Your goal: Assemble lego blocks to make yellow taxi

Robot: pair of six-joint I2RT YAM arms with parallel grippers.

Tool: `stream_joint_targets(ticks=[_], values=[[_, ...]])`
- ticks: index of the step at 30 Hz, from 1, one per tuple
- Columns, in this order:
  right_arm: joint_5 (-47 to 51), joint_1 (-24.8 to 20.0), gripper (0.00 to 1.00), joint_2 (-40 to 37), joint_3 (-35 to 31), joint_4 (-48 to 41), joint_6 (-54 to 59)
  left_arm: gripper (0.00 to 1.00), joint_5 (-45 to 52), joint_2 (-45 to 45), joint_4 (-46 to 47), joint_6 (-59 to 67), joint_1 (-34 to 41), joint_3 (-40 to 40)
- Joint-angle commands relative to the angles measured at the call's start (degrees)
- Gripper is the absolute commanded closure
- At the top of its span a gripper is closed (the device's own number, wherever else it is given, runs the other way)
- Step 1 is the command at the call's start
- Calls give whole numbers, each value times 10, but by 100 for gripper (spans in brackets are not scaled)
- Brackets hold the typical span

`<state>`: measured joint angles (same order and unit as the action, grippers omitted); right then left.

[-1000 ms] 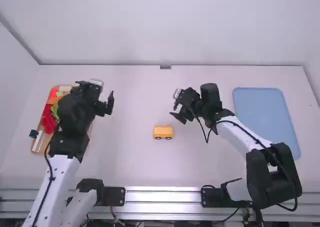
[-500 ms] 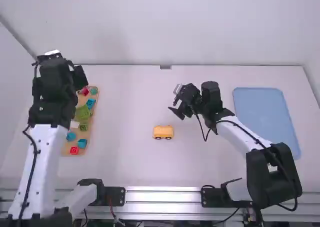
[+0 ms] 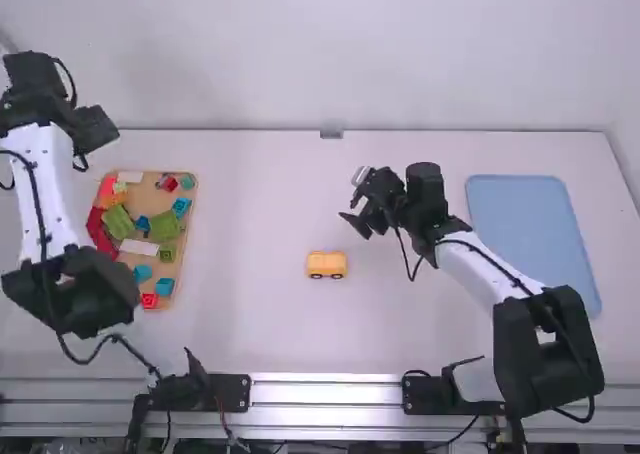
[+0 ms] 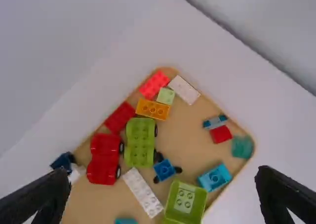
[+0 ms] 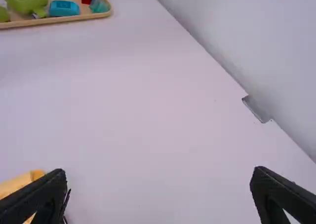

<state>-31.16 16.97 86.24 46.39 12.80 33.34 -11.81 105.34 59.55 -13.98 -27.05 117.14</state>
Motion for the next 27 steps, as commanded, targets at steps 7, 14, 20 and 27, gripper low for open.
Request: stream_joint_targets(ticks=[7,14,20,27], values=[[22,20,1,3,5,-2,-6,3,155,198,59,-32,-84,137],[29,21,2,3,5,-11,-6,2,159,284,22,-77,-108,137],[27,21,1,3,5,-14,-6,4,172,325,-29,-114,-109,132],[29,20,1,3,5,-15,-21,8,174,334,-96,-137,-108,87]])
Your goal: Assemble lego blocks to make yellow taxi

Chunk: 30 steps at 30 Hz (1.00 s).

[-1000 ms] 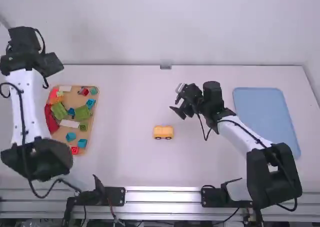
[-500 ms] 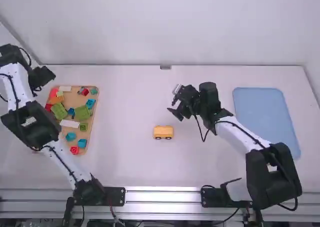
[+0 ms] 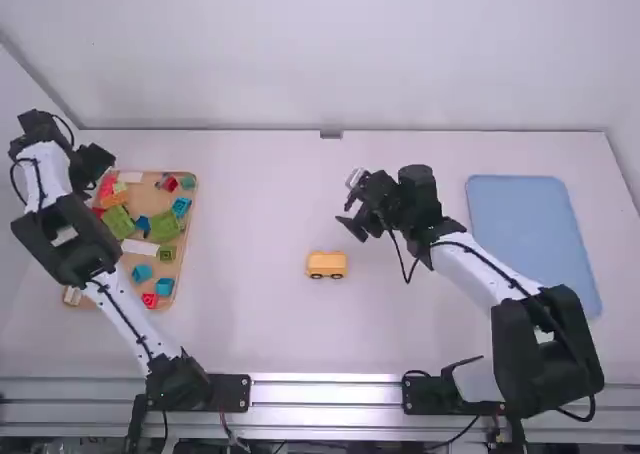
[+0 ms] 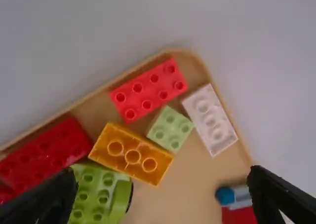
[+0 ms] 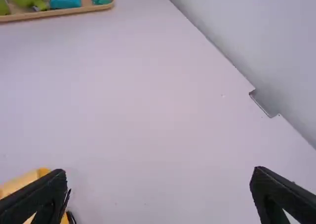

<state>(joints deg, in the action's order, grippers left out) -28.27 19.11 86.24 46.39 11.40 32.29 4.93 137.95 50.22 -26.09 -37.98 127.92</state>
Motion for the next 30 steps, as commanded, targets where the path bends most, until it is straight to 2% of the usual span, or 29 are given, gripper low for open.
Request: stream_joint_targets(ticks=[1,7,13,17,18,21,27,28,30], values=[[0,-3,2,3,5,-1,-10,8,6,8,-7,-19,1,-27],[-2,-7,1,3,5,-2,-10,7,5,8,-42,-29,1,-77],[-2,-7,1,3,5,-3,-25,17,2,8,-70,-42,1,-107],[0,-7,1,3,5,-10,-24,20,0,8,-88,-64,1,-124],[0,-7,1,3,5,-12,-24,20,0,8,-90,-75,1,-127],[0,-7,1,3,5,-14,-25,9,2,8,-95,-119,1,-131],[0,-14,1,3,5,-16,-26,9,3,8,-103,-238,1,-131],[0,-16,1,3,5,-16,-25,21,2,8,-100,-271,1,-131],[0,-16,1,3,5,-18,-25,31,2,8,-96,-288,1,-131]])
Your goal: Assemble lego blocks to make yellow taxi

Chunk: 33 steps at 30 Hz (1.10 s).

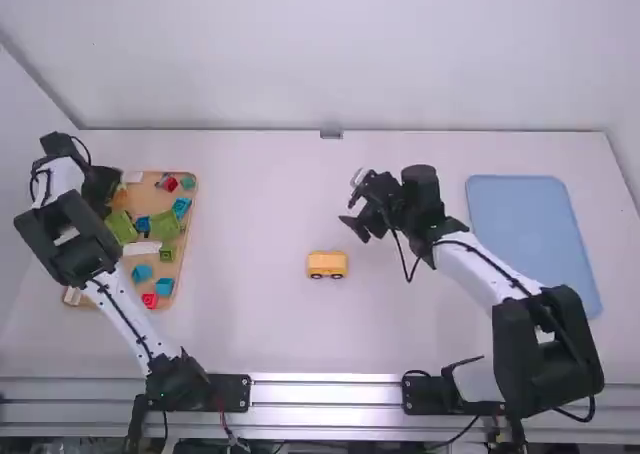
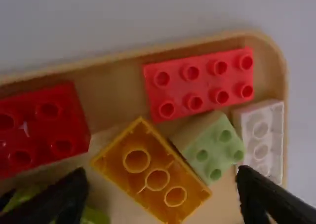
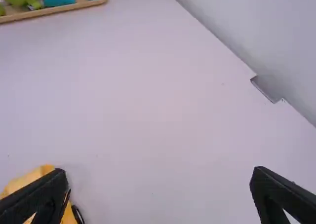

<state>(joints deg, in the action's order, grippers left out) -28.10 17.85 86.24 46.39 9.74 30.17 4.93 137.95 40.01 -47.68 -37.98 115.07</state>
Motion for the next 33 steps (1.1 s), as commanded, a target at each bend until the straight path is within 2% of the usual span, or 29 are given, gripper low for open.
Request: stream_joint_targets(ticks=[1,8,10,11,12,14,18,22,23,25,30,33], values=[[-2,-3,1,3,5,-1,-4,45,3,8,7,-84,2,-3],[-1,-3,1,3,5,-2,-4,35,6,8,19,-83,2,-3],[-1,-3,1,3,5,-3,-4,27,4,8,16,-83,2,-3],[-2,-3,2,3,5,-6,-4,16,4,8,16,-85,2,-3],[-2,-3,2,3,5,-6,-4,16,4,8,16,-85,2,-3],[-1,-2,2,3,5,-10,-4,7,6,8,17,-84,2,-3],[-1,-7,1,3,5,-17,-4,14,13,8,20,-81,2,-3],[-1,-5,1,3,5,-25,-4,18,17,8,35,-22,1,-3],[-1,-6,1,3,5,-27,-3,10,17,8,31,7,1,-3],[-1,-7,1,3,5,-28,-4,1,17,8,18,22,1,-3],[-1,-7,2,3,5,-27,-2,1,23,7,16,22,1,7],[-2,-7,1,3,5,-27,-2,1,81,7,6,43,1,9]])
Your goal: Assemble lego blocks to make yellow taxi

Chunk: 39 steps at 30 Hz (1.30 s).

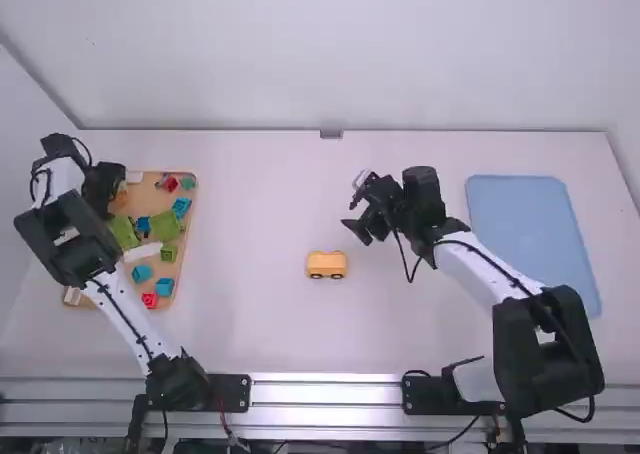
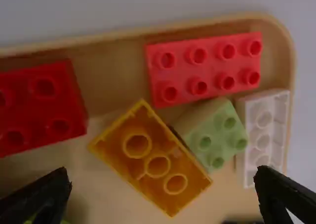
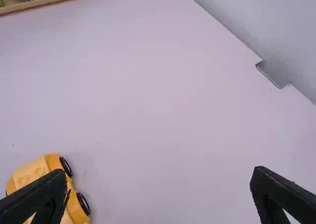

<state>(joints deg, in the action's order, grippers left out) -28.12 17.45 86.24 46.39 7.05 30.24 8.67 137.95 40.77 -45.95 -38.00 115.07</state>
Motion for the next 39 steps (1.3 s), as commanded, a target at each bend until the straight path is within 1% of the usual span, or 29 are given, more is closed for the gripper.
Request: stream_joint_targets(ticks=[1,2,9,11,13,14,16,18,19,20,25,28,31,35,39], values=[[-2,-2,1,3,5,2,-3,1,73,7,-5,57,1,9],[-3,1,2,3,5,3,-3,1,90,7,-8,98,1,9],[-3,27,2,3,5,11,-5,1,151,7,-46,108,-6,11],[-3,35,2,3,5,14,-5,1,135,7,-24,91,-5,23],[-3,49,1,3,5,18,-5,1,70,7,28,67,-5,51],[-3,50,1,3,5,20,-5,1,65,7,32,66,-5,54],[0,60,1,3,5,28,-5,1,-2,7,76,69,7,85],[0,64,1,3,5,31,-5,1,-30,7,94,69,13,97],[-1,68,1,3,5,36,-5,1,-74,7,123,64,21,115],[-1,71,1,3,5,39,-5,1,-89,7,137,61,22,122],[-1,70,1,3,5,43,-5,1,-99,8,160,85,24,130],[-1,69,1,3,5,45,-20,1,-129,12,167,83,24,129],[-1,69,1,3,5,45,-19,1,-125,19,163,116,24,129],[-1,70,1,3,5,45,-18,1,-147,27,163,113,23,129],[-1,70,1,3,5,43,-19,1,-127,34,148,118,23,129]])
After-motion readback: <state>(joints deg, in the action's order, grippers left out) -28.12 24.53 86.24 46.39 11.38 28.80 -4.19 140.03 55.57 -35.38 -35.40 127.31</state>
